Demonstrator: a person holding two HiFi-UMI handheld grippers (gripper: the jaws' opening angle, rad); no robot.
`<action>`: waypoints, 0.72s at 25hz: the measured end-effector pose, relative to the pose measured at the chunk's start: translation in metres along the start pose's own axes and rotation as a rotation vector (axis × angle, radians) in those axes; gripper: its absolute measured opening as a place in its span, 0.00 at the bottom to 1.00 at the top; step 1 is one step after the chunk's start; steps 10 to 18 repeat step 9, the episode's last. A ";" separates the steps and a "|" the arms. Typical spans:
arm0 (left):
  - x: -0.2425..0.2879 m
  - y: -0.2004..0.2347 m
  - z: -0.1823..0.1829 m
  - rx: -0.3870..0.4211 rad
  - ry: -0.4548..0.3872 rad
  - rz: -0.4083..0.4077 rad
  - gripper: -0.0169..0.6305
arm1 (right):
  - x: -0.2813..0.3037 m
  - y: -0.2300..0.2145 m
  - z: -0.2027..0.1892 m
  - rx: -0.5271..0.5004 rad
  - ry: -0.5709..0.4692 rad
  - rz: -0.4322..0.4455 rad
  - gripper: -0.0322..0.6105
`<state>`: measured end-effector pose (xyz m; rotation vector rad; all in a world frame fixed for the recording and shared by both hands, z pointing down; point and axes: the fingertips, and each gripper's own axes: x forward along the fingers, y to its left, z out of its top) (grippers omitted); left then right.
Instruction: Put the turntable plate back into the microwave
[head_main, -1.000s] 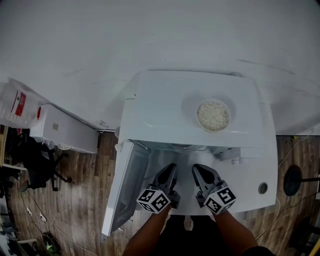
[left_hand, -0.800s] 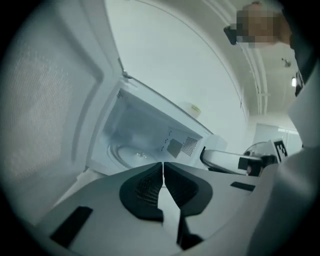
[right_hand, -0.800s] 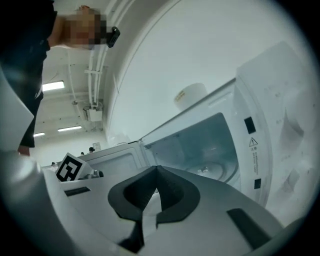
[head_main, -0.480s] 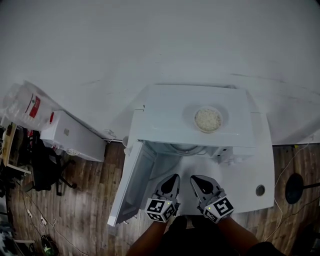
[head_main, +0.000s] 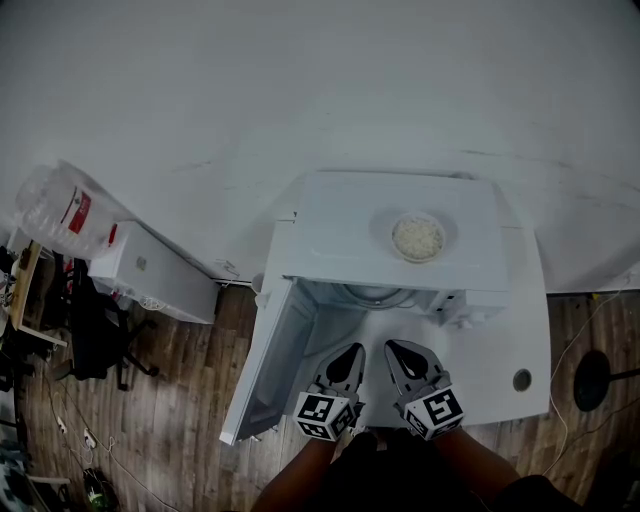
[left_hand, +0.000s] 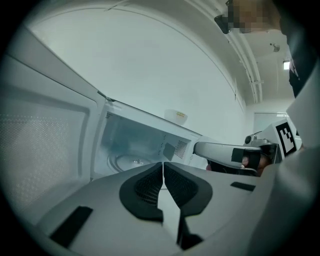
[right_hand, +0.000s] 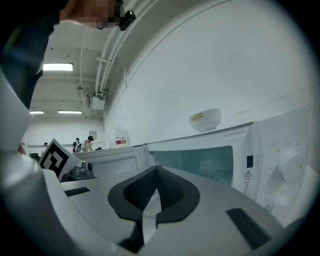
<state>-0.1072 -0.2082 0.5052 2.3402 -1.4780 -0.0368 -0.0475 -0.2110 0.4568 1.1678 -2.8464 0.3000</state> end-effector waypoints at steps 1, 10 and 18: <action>0.001 0.000 0.002 0.000 -0.001 0.002 0.07 | 0.000 -0.001 0.000 -0.001 0.001 -0.007 0.08; 0.004 0.004 0.002 -0.004 0.003 -0.002 0.07 | 0.000 -0.009 -0.002 -0.001 0.018 -0.058 0.08; 0.004 0.004 0.002 -0.004 0.003 -0.002 0.07 | 0.000 -0.009 -0.002 -0.001 0.018 -0.058 0.08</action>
